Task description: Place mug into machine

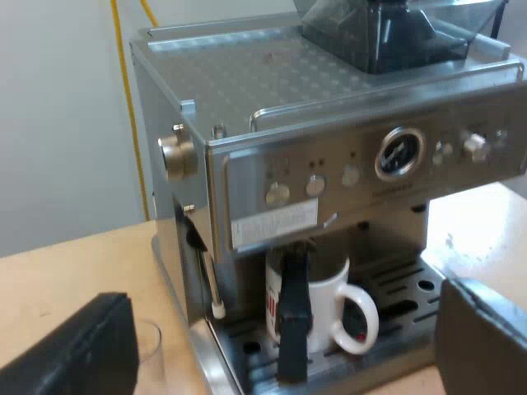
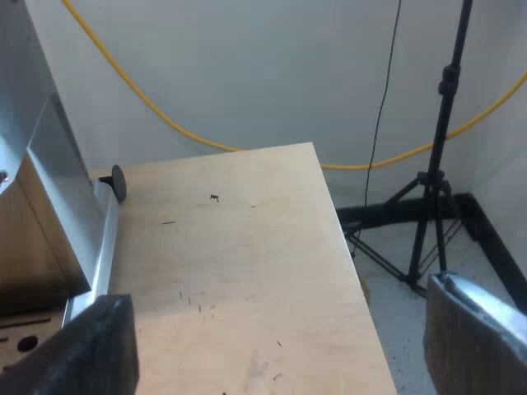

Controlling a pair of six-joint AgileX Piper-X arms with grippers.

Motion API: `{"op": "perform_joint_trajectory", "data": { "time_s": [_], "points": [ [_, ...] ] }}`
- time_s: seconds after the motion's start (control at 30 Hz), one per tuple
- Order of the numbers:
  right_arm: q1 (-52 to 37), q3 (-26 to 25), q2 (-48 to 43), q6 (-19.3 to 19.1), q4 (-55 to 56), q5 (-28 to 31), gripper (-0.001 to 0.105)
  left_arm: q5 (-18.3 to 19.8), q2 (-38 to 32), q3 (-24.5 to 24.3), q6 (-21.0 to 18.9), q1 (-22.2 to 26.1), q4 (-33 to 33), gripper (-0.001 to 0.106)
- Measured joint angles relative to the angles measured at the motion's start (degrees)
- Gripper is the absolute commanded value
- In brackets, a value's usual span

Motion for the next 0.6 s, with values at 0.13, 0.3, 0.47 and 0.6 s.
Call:
{"op": "perform_joint_trajectory", "data": {
  "time_s": [0.13,0.3,0.47,0.6],
  "points": [
    [0.0,1.43,-5.69,-0.58,2.35,0.0,0.072,0.0,-5.05,4.07,0.15,0.0,3.05,0.074],
    [0.0,2.59,-11.13,-0.7,4.46,0.0,0.072,0.08,-11.39,7.82,0.15,0.0,5.87,0.074],
    [0.0,4.85,-17.29,-0.8,5.18,0.0,0.072,0.08,-19.18,10.67,0.15,0.0,6.56,0.074],
    [0.0,6.1,-20.36,-0.8,6.65,0.0,0.072,0.08,-21.51,10.92,0.15,0.0,8.15,0.074]
  ]
}}
